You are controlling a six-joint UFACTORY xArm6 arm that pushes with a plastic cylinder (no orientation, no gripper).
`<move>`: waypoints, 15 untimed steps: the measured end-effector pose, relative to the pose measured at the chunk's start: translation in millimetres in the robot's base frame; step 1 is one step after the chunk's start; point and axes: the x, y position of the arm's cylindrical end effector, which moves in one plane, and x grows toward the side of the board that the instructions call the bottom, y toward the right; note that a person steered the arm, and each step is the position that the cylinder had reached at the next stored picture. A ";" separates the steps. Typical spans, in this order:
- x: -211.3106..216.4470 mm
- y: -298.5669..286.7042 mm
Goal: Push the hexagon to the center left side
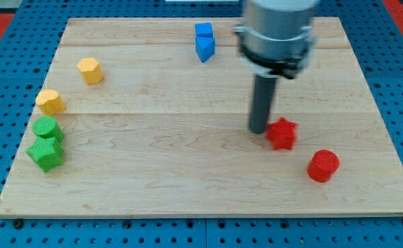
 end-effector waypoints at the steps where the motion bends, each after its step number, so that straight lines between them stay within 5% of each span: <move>1: 42.2 33.4; 5: -44.2 -59.9; 12: -60.1 -60.5; 15: -69.2 -157.7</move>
